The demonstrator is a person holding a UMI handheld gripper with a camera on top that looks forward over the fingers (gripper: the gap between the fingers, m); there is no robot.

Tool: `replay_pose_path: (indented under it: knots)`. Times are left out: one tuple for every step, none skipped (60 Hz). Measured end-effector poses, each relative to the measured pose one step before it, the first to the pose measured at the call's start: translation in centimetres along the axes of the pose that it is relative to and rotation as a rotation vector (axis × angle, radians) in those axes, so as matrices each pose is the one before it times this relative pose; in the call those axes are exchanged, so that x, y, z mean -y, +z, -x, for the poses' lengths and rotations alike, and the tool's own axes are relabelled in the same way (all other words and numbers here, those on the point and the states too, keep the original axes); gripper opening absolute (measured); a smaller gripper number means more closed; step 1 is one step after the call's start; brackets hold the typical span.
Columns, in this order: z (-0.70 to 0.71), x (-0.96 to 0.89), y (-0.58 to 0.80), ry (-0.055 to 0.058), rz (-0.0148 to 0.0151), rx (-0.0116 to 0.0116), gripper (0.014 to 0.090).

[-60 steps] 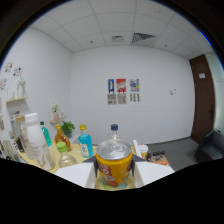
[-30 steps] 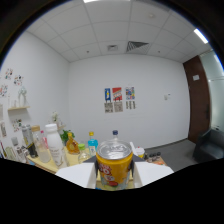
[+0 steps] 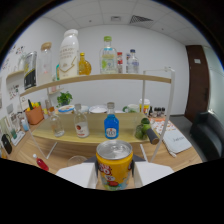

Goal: Make me a cup of Vodka Sunrise.

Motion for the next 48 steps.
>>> replay_pose_path:
  knots:
    - [0.187,-0.211,0.161,-0.0238,0.00110,-0.00353,0.0510]
    - [0.164,-0.138,0.160,-0.0265,0.00060,-0.00421,0.0511]
    - [0.124,-0.133,0.153,-0.0278,0.00095,-0.00553,0.0511]
    - [0.139,-0.014,0.149,-0.0278,0.00613,-0.00438,0.0511]
    - [0.125,-0.132,0.184,-0.0330,-0.00047,-0.00702,0.0510]
    - [0.167,-0.025,0.029,-0.0318,0.00350,-0.00521,0.0511]
    - [0.093,0.020,0.100,-0.0354,0.00007,-0.00617,0.0511]
    - [0.076,0.058,0.078,-0.0360,-0.00131,-0.00694,0.0510]
    - [0.053,0.089,0.076,-0.0365,-0.00211,-0.00724,0.0510]
    - [0.074,0.123,0.056,-0.0381,-0.00281,-0.00660,0.0511]
    - [0.072,0.099,0.074,-0.0396,-0.00187,-0.00515,0.0509]
    - [0.073,0.076,0.097,-0.0421,-0.00024,-0.00525,0.0509]
    - [-0.036,0.058,0.106,-0.0439,0.00164,-0.00649,0.0508]
    - [-0.023,0.058,0.068,-0.0446,0.00156,-0.00778,0.0510]
    - [-0.030,0.111,0.009,-0.0425,0.00272,-0.00769,0.0509]
    - [-0.035,0.119,0.071,-0.0440,-0.00050,-0.00903,0.0508]
    - [-0.048,0.109,0.077,-0.0434,-0.00022,-0.00867,0.0508]
    - [-0.045,0.071,0.060,-0.0440,0.00154,-0.00854,0.0508]
    - [-0.030,0.064,0.081,-0.0438,0.00198,-0.00828,0.0509]
    - [-0.010,0.090,0.071,-0.0416,0.00123,-0.00718,0.0509]
    - [0.004,0.126,0.039,-0.0391,-0.00080,-0.00603,0.0508]
    - [0.013,0.156,0.064,-0.0400,-0.00401,-0.00708,0.0509]
    - [0.014,0.087,0.036,-0.0386,0.00039,-0.00428,0.0509]
    - [-0.034,0.050,-0.030,-0.0404,0.00421,-0.00572,0.0506]
    - [-0.031,0.084,0.009,-0.0405,0.00150,-0.00662,0.0507]
    - [-0.069,0.139,-0.001,-0.0416,-0.00136,-0.00683,0.0509]
    - [-0.094,0.208,-0.017,-0.0411,-0.00434,-0.00745,0.0508]
    - [-0.101,0.235,-0.018,-0.0417,-0.00512,-0.00826,0.0508]
    - [-0.136,0.197,-0.009,-0.0439,-0.00414,-0.01123,0.0508]
    - [-0.157,0.136,0.006,-0.0474,-0.00238,-0.01314,0.0508]
    - [-0.092,0.154,0.110,-0.0505,-0.00144,-0.01425,0.0506]
    - [-0.186,0.125,-0.010,-0.0512,-0.00070,-0.01354,0.0506]
    - [-0.167,0.175,-0.099,-0.0486,0.00075,-0.01100,0.0507]
    - [-0.168,0.183,0.009,-0.0469,-0.00273,-0.01266,0.0509]
    - [-0.097,0.178,0.016,-0.0432,-0.00347,-0.00969,0.0510]
    - [-0.047,0.214,0.014,-0.0395,-0.00412,-0.00664,0.0510]
    - [-0.013,0.186,0.030,-0.0362,-0.00463,-0.00451,0.0508]
    - [-0.010,0.149,0.001,-0.0350,-0.00281,-0.00507,0.0509]
    - [0.010,0.098,0.033,-0.0358,0.00053,-0.00402,0.0508]
    - [0.000,0.045,0.024,-0.0373,0.00221,-0.00479,0.0510]
    - [-0.054,-0.007,0.225,-0.0402,0.00100,-0.00931,0.0508]
    - [-0.027,0.073,-0.084,-0.0362,0.00217,-0.00488,0.0507]
    - [-0.058,0.088,-0.005,-0.0342,-0.00023,-0.00674,0.0510]
    - [0.025,0.099,-0.080,-0.0305,-0.00344,-0.00857,0.0508]
    - [-0.092,0.081,0.010,-0.0311,-0.00214,-0.00751,0.0508]
    - [-0.078,0.089,0.035,-0.0336,-0.00189,-0.00770,0.0508]
    - [-0.054,0.038,0.019,-0.0373,0.00160,-0.00634,0.0506]
    - [-0.042,-0.005,-0.003,-0.0381,0.00359,-0.00502,0.0507]
